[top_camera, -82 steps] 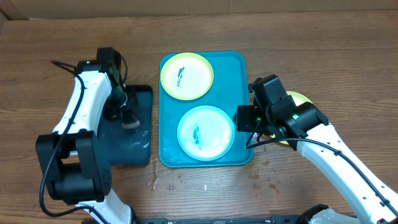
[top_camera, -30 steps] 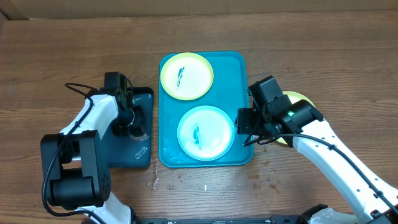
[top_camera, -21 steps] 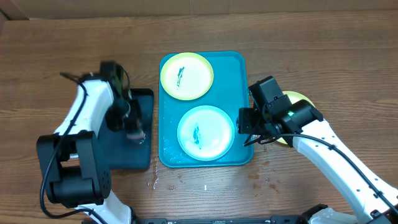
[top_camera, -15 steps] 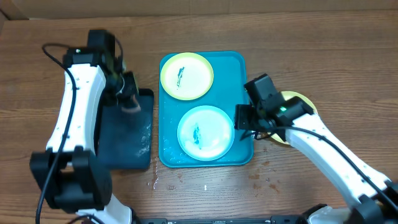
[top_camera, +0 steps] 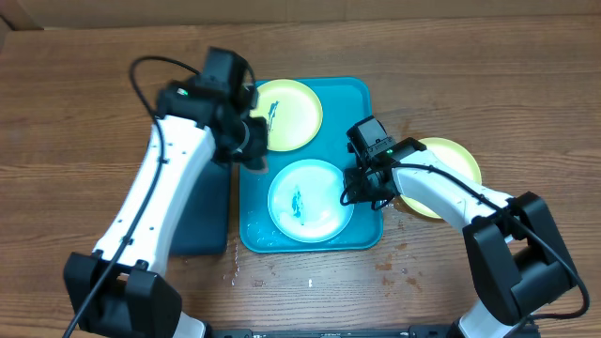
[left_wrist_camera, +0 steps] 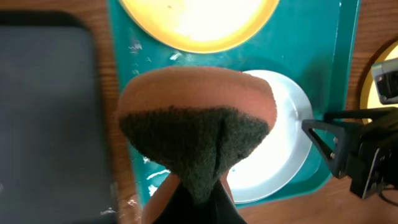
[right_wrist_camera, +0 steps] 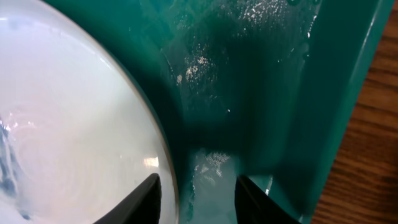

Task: Clean dirty plates on tray and stack at the side
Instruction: 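Scrub the white plate with the sponge in the left gripper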

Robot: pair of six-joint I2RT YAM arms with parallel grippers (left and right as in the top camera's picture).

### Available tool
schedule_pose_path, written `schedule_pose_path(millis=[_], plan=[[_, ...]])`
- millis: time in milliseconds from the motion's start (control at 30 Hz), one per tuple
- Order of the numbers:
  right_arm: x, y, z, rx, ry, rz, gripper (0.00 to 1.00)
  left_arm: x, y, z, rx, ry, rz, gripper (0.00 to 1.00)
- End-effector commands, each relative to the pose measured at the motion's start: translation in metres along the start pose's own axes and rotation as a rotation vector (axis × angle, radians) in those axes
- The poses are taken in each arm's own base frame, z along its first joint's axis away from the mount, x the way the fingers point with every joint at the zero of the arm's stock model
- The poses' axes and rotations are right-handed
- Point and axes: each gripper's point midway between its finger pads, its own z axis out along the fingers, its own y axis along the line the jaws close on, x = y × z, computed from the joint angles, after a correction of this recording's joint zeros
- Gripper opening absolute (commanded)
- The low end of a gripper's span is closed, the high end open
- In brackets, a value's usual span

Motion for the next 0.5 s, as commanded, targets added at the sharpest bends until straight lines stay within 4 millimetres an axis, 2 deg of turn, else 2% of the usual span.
schedule_pose_path(millis=[0, 200, 300, 467], plan=[[-0.010, 0.005, -0.002, -0.023, -0.030, -0.026, 0.35, 0.021, -0.010, 0.030, 0.011, 0.055, -0.071, 0.04], [-0.007, 0.006, 0.006, -0.032, -0.006, -0.023, 0.34, 0.043, -0.046, 0.084, 0.080, 0.044, 0.025, 0.04], [-0.007, 0.006, 0.007, -0.034, -0.003, -0.015, 0.13, 0.049, -0.056, 0.106, 0.064, 0.018, 0.083, 0.04], [-0.002, 0.005, 0.007, -0.031, 0.016, 0.014, 0.06, 0.057, -0.055, 0.141, 0.026, 0.063, 0.063, 0.04]])
